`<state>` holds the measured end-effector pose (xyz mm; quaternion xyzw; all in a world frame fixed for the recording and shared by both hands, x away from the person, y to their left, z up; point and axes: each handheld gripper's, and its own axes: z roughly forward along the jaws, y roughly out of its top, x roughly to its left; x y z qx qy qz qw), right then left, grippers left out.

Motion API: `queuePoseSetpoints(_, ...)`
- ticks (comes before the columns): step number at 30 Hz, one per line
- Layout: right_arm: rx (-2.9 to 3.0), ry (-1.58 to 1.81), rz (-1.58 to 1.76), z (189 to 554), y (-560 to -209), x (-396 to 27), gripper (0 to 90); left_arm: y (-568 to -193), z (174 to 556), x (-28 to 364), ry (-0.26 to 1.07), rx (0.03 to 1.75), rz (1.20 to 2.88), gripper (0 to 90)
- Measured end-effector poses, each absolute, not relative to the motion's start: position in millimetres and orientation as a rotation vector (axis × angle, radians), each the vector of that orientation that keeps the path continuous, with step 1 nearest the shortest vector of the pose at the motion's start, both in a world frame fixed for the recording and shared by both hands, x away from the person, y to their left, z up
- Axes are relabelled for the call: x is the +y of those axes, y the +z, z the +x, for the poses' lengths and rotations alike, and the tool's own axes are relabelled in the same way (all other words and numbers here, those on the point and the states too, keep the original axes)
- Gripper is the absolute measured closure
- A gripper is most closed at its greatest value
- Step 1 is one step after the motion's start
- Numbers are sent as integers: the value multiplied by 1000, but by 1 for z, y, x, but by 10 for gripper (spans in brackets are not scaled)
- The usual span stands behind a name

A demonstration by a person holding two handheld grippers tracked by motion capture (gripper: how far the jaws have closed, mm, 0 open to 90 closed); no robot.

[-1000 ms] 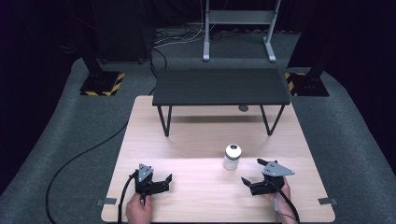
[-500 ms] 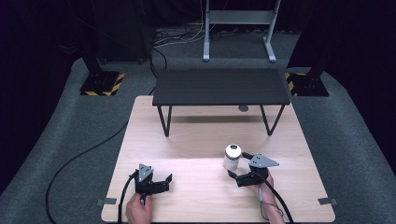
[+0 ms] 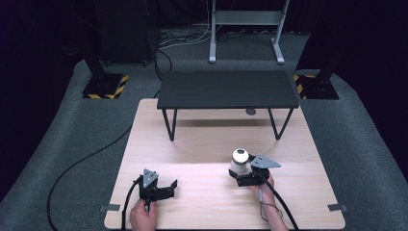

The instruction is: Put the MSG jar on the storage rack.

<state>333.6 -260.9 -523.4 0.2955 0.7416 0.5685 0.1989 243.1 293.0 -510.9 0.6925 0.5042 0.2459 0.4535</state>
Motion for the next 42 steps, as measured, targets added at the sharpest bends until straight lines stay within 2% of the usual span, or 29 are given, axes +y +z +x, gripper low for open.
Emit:
queuePoseSetpoints(1,2085,1601,832,335,-523,-263,217,-511,243,293,607,1245,1710,5)
queuePoseSetpoints(2,2049,1586,856,329,-525,-262,288,-511,243,293,607,1245,1711,5)
queuePoseSetpoints(24,2032,1558,846,322,-519,-260,297,-510,243,293,609,1244,1715,5)
queuePoseSetpoints(42,2005,1583,764,325,-477,-262,296,-510,243,292,612,1244,1717,5)
